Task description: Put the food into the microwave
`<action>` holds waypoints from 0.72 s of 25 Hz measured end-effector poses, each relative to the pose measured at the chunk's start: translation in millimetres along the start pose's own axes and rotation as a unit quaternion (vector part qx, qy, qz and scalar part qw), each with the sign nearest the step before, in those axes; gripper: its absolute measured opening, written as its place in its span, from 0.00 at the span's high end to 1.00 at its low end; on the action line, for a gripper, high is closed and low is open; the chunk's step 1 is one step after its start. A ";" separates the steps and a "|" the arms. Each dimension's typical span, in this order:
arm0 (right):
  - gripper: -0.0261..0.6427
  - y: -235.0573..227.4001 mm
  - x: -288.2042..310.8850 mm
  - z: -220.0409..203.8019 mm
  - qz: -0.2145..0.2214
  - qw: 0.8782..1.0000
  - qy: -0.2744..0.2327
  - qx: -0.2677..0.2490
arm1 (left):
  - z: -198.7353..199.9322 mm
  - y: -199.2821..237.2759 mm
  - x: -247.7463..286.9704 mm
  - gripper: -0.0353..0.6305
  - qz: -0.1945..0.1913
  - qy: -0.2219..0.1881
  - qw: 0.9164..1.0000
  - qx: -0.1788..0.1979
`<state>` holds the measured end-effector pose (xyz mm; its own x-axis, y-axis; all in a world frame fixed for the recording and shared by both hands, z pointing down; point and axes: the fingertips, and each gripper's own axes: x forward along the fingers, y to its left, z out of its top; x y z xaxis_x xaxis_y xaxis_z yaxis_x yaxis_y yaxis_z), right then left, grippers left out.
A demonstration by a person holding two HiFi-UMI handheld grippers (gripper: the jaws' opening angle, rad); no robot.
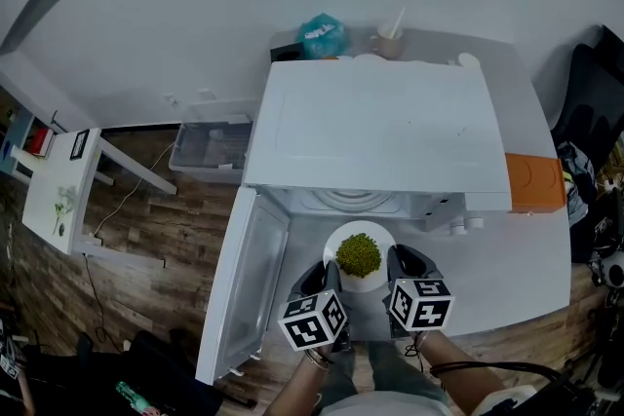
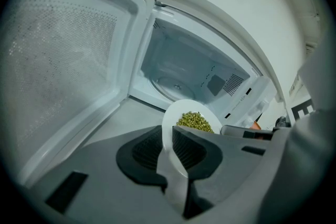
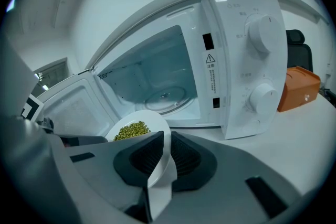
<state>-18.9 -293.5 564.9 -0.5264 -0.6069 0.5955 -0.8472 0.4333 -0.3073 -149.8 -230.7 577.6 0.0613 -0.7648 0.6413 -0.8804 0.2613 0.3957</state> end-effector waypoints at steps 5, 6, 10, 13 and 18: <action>0.88 -0.3 9.8 9.4 -0.003 1.000 -0.010 0.010 | 6.6 2.1 6.4 0.85 0.001 -0.004 1.000 -0.008; 0.88 0.3 11.6 11.6 -0.003 1.000 -0.012 0.010 | 8.1 2.8 7.6 0.85 0.001 -0.005 1.000 -0.009; 0.88 3.1 18.4 21.9 -0.002 1.000 -0.020 0.011 | 18.0 5.8 13.3 0.85 0.001 -0.011 1.000 -0.016; 0.88 4.9 22.3 30.6 -0.004 0.999 -0.030 0.012 | 26.8 6.7 17.0 0.85 0.002 -0.019 1.000 -0.018; 0.88 7.2 31.3 41.0 -0.005 0.999 -0.047 0.016 | 39.4 10.7 25.2 0.85 0.003 -0.030 0.999 -0.018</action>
<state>-44.4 -336.7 550.9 -0.5201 -0.6714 0.5279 -0.8541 0.4051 -0.3263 -176.3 -270.4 572.1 0.0267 -0.7974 0.6028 -0.8631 0.2858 0.4163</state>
